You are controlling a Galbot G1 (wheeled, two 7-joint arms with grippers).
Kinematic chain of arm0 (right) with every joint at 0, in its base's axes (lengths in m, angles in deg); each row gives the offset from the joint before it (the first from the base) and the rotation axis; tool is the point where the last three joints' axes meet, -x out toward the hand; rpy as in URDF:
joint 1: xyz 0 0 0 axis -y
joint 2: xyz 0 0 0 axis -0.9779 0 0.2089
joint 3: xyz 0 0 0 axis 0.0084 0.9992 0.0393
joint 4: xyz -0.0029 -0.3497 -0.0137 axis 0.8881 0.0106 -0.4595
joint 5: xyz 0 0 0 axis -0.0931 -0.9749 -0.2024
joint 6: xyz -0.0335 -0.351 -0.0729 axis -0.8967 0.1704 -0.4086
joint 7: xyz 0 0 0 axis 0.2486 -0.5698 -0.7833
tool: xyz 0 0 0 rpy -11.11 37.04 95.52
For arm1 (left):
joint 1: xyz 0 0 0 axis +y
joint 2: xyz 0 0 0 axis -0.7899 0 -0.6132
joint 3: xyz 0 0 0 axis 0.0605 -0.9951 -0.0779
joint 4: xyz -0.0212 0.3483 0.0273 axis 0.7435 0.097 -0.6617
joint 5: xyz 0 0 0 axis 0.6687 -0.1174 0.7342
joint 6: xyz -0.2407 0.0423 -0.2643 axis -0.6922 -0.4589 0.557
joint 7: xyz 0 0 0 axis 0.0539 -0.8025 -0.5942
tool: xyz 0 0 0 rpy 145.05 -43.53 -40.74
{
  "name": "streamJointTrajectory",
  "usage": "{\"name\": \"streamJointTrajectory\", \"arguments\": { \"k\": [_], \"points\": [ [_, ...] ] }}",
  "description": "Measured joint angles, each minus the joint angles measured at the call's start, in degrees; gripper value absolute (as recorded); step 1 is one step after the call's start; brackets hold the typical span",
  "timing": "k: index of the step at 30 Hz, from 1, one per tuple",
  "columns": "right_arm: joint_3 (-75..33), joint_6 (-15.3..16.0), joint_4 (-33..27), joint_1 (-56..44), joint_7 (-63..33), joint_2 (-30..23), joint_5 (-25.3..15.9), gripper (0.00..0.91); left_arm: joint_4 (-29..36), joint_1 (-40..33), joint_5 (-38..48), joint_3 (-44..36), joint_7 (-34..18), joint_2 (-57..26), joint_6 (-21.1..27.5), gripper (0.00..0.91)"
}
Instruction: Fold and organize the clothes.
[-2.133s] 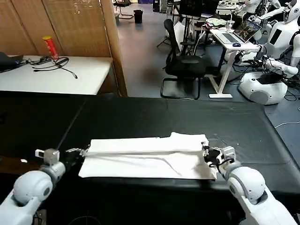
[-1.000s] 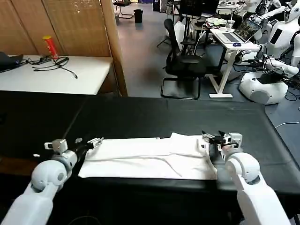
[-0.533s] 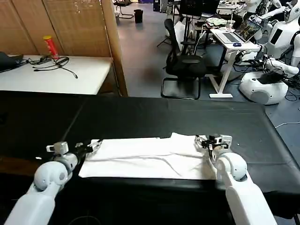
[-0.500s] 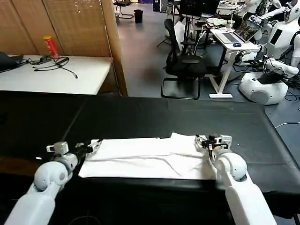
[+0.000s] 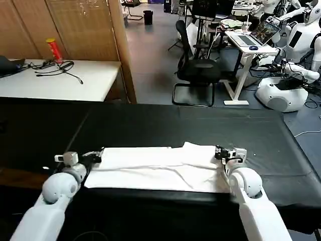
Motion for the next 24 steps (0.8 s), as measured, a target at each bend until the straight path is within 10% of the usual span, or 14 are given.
{"name": "streamJointTrajectory", "arguments": {
  "k": [4,5,6,24],
  "points": [
    [-0.04,-0.16,-1.4,1.31,1.99,0.12,-0.37,0.0,-2.16,-2.58,-2.56,-1.28,0.59,0.9,-1.43,0.0],
    [-0.05,-0.1,-1.54,1.53,2.7,0.25,-0.36,0.0,-2.7,-3.14,-2.72,-1.53,0.56,0.98,-1.53,0.878],
    [-0.06,-0.09,-1.54,1.57,3.6,0.46,-0.36,0.878,-3.07,-3.58,-2.79,-1.79,0.55,1.01,-1.55,0.878],
    [-4.91,-0.37,10.99,-7.44,6.63,5.33,0.8,0.878,-0.8,-3.55,-0.21,1.5,0.32,-1.78,-4.26,0.878]
  ]
}}
